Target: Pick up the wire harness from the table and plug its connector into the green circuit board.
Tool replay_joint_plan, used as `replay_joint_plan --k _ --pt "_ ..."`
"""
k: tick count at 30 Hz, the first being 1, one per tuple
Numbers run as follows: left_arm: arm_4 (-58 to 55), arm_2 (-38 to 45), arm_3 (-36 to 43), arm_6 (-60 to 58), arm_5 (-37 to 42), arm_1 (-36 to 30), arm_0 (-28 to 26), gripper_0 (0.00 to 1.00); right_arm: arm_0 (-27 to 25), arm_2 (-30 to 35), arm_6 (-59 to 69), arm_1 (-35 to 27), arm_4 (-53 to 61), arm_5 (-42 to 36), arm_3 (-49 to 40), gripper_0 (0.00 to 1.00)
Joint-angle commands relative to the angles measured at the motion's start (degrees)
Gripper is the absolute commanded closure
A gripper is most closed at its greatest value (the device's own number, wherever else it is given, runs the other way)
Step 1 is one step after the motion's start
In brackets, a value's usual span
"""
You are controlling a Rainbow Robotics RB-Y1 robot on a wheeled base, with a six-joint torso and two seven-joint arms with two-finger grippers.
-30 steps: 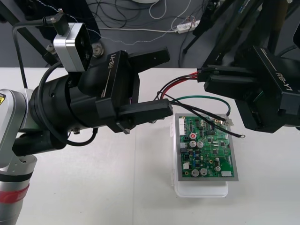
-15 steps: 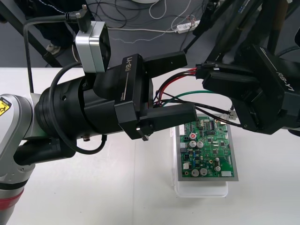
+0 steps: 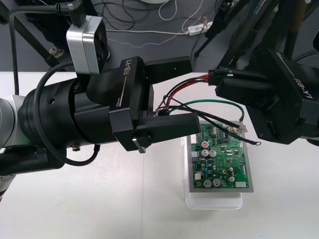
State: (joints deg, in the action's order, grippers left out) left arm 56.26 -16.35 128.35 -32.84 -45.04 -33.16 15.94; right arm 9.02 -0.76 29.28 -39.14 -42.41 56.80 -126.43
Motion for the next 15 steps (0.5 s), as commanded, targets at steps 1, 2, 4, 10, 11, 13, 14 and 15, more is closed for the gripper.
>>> replay_joint_plan --k 1,2,4,10,11,13,14,15 --pt "-2.3 -2.1 2.4 -4.1 4.9 -3.5 4.1 0.0 -0.6 1.4 -2.6 0.2 0.4 0.2 -2.2 1.0" --pt "-2.5 -2.5 2.6 -4.1 5.8 -4.1 4.5 0.0 -0.5 1.4 -2.6 0.2 0.4 0.2 -2.2 1.0" --pt "-2.6 -3.5 3.2 -4.3 7.5 -5.5 5.4 0.0 -0.6 1.4 -2.7 0.2 0.4 0.3 -2.2 1.0" --pt "-3.2 -4.6 4.5 -4.6 10.0 -7.7 7.0 0.0 -0.5 1.4 -2.2 -1.5 -1.2 0.7 -2.2 1.0" --pt "-3.2 -4.6 4.5 -4.7 10.0 -8.0 7.4 0.0 -0.5 1.4 -1.9 -2.3 -1.7 0.7 -2.6 1.0" --pt "-3.5 -4.6 4.6 -4.8 10.1 -8.4 7.9 0.0 -0.4 1.4 0.0 -3.5 -1.9 0.7 -3.3 1.0" --pt "-3.5 -4.6 4.6 -4.9 10.0 -8.6 8.0 0.0 -0.4 1.4 0.7 -3.7 -1.9 0.7 -3.6 1.0" --pt "-3.5 -4.6 4.7 -5.0 10.0 -8.8 8.1 0.0 -0.3 1.4 2.0 -4.0 -1.9 0.7 -4.0 1.0"
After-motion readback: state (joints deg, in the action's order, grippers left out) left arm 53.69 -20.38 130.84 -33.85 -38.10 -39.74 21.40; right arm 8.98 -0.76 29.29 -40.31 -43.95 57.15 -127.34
